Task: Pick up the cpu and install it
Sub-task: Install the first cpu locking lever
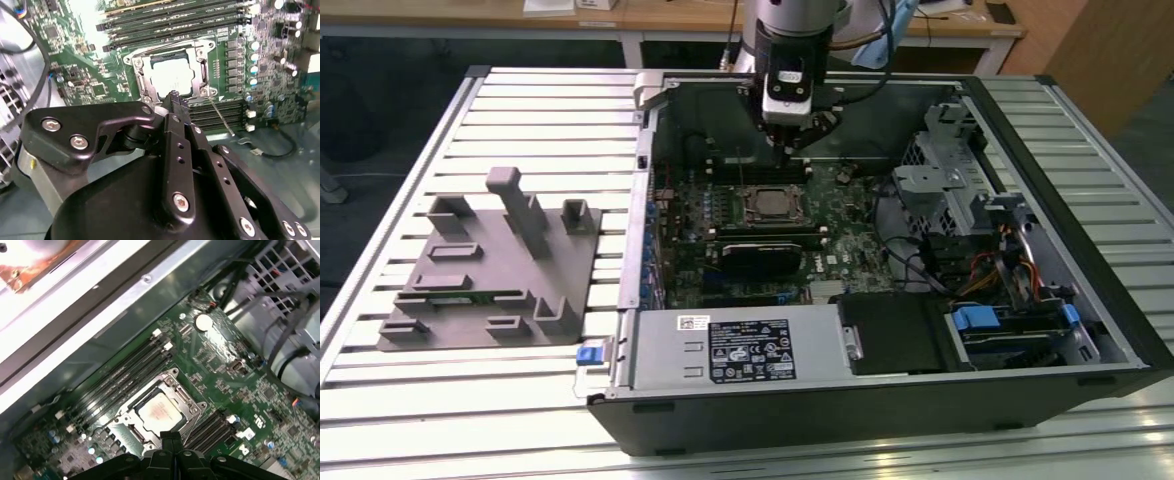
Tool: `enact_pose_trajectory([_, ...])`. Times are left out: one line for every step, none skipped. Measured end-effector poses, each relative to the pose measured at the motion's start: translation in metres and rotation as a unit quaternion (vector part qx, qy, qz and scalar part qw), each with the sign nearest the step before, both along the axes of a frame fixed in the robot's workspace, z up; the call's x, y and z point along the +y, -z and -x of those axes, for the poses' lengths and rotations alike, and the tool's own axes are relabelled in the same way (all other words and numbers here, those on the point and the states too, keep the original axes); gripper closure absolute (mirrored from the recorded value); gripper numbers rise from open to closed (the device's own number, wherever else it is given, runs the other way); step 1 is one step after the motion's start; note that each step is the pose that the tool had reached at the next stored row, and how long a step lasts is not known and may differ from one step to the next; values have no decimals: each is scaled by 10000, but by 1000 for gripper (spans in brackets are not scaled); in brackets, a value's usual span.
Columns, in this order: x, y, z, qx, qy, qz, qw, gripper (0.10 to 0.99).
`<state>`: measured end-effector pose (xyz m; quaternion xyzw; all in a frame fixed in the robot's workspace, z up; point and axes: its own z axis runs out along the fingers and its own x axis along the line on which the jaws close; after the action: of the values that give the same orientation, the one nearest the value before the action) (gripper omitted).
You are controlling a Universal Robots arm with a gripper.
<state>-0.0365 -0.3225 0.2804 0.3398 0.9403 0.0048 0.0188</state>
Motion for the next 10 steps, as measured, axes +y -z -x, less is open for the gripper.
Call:
enact_pose_trajectory([0,1,0,1,-93,0,10000,980])
enact_pose_trajectory([0,2,0,1,-183,0,9998,980])
enact_pose_trajectory([0,4,0,2,-273,0,9996,980])
enact_pose_trajectory([0,6,0,2,-368,0,9993,980])
enact_pose_trajectory([0,8,0,2,-458,0,9990,980])
enact_pose_trajectory([0,9,0,2,-548,0,9985,980])
enact_pose_trajectory([0,11,0,2,-637,0,9980,980])
enact_pose_trajectory([0,12,0,2,-727,1,9974,980])
enact_pose_trajectory([0,14,0,2,-817,1,9967,980])
enact_pose_trajectory([0,15,0,2,-910,0,9959,980])
